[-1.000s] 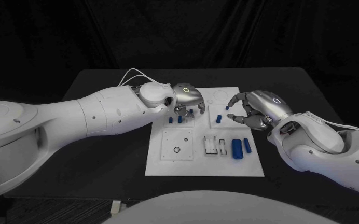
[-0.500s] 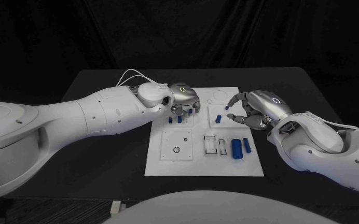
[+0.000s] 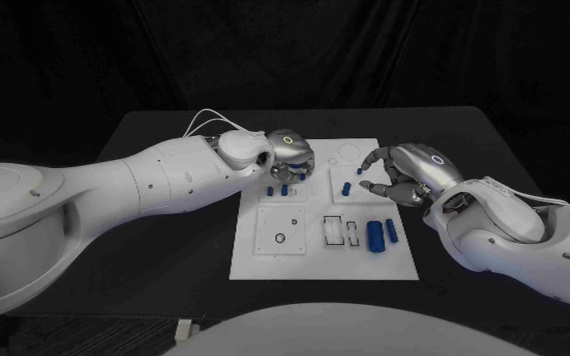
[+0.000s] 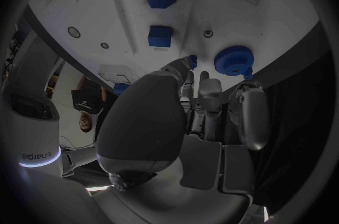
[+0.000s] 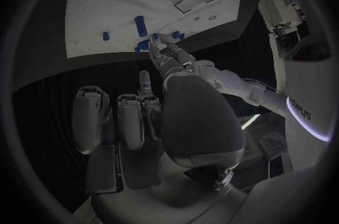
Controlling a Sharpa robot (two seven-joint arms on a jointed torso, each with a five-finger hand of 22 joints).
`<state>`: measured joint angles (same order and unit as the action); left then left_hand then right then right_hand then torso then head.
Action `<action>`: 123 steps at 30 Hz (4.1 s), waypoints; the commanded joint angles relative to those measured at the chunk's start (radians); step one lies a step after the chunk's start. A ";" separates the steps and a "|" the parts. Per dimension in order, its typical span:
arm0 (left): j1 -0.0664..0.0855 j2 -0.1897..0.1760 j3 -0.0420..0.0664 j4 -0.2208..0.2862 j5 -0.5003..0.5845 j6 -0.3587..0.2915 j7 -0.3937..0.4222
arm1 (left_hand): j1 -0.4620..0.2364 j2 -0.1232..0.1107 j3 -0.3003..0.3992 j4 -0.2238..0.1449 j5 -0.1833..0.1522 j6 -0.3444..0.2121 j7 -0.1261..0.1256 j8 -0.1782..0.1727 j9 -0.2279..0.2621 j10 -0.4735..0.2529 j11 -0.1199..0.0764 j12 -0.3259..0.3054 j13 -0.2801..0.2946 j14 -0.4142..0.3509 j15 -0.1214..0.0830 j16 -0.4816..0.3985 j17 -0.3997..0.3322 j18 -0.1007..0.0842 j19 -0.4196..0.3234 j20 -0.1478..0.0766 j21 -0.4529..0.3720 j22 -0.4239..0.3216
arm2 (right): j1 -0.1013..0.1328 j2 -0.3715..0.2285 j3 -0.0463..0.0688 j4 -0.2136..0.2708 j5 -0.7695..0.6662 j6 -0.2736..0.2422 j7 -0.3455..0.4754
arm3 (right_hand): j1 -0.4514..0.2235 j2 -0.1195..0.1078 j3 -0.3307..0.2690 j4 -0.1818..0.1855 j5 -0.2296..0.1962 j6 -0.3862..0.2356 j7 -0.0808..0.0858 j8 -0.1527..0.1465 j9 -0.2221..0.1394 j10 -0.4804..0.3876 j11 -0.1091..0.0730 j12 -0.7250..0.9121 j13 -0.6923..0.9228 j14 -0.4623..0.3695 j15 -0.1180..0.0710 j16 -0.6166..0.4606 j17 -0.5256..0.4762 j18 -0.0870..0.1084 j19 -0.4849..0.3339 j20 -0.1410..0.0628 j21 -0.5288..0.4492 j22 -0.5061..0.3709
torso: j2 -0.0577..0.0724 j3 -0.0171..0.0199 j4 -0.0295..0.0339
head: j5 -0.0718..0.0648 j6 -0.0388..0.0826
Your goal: Assemble the parts on the task board
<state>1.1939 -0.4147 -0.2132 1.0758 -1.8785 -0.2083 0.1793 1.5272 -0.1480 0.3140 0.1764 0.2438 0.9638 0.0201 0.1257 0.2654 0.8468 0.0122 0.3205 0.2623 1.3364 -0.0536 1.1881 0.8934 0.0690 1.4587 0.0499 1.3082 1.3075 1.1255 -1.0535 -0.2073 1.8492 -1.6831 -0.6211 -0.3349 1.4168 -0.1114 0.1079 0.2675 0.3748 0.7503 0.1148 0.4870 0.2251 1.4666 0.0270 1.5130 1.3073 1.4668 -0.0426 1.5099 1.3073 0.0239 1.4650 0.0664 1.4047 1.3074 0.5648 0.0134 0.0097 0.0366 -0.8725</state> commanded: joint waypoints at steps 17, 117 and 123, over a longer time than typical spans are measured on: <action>-0.014 0.031 0.001 -0.037 -0.002 -0.011 0.000 | -0.039 -0.002 0.026 -0.022 -0.060 0.014 0.006 0.020 0.025 0.057 -0.014 0.005 -0.001 -0.014 -0.008 -0.017 -0.043 -0.009 -0.004 0.000 -0.011 0.184 | -0.003 0.004 0.001 -0.002 -0.004 -0.010 -0.001 | 0.012 0.000 0.005 0.000 0.005 0.006 -0.001 0.001 -0.001 0.063 0.003 0.002 0.177 0.070 0.003 0.000 0.086 0.018 0.031 0.003 0.001 0.208 | 0.000 0.0002 0.0001 | -0.001 0.000; -0.014 -0.131 0.001 0.073 -0.002 -0.077 0.049 | -0.058 -0.008 0.094 -0.069 -0.121 0.118 0.008 -0.015 0.046 0.282 -0.030 -0.155 -0.064 0.024 -0.018 -0.074 -0.133 -0.001 -0.018 0.002 -0.071 0.173 | -0.021 0.009 0.000 -0.015 0.000 -0.001 -0.003 | 0.016 0.000 0.006 -0.002 0.005 0.011 -0.002 -0.002 -0.007 0.060 0.002 -0.003 0.169 0.069 0.002 -0.003 0.078 0.020 0.028 0.002 -0.005 0.206 | 0.000 0.0001 -0.0006 | -0.003 0.000; -0.015 -0.130 0.001 0.073 -0.002 -0.066 0.047 | -0.058 -0.008 0.094 -0.068 -0.121 0.118 0.008 -0.015 0.046 0.284 -0.030 -0.155 -0.063 0.024 -0.018 -0.074 -0.133 -0.001 -0.018 0.002 -0.071 0.173 | -0.021 0.010 0.000 -0.016 0.000 0.000 -0.003 | 0.016 0.000 0.006 -0.002 0.005 0.011 -0.002 -0.002 -0.007 0.060 0.002 -0.003 0.169 0.069 0.002 -0.003 0.078 0.020 0.028 0.002 -0.005 0.206 | 0.000 0.0000 -0.0006 | -0.004 0.000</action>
<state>1.1814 -0.5475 -0.2121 1.1459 -1.8799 -0.2935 0.2151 1.4757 -0.1549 0.4091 0.1035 0.1248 1.0878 0.0304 0.1161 0.3125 1.1252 -0.0135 0.1724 0.1980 1.3649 -0.0715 1.1181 0.7612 0.0691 1.4479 0.0535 1.2405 1.3080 1.1068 -1.0438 -0.2074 1.8329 -1.6791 -0.6192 -0.3345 1.4251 -0.1117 0.1079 0.2675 0.3747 0.7537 0.1113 0.4870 0.2196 1.4666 0.0270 1.5130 1.3074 1.4668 -0.0427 1.5099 1.3073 0.0238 1.4650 0.0664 1.4047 1.3074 0.5646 0.0134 0.0092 0.0336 -0.8725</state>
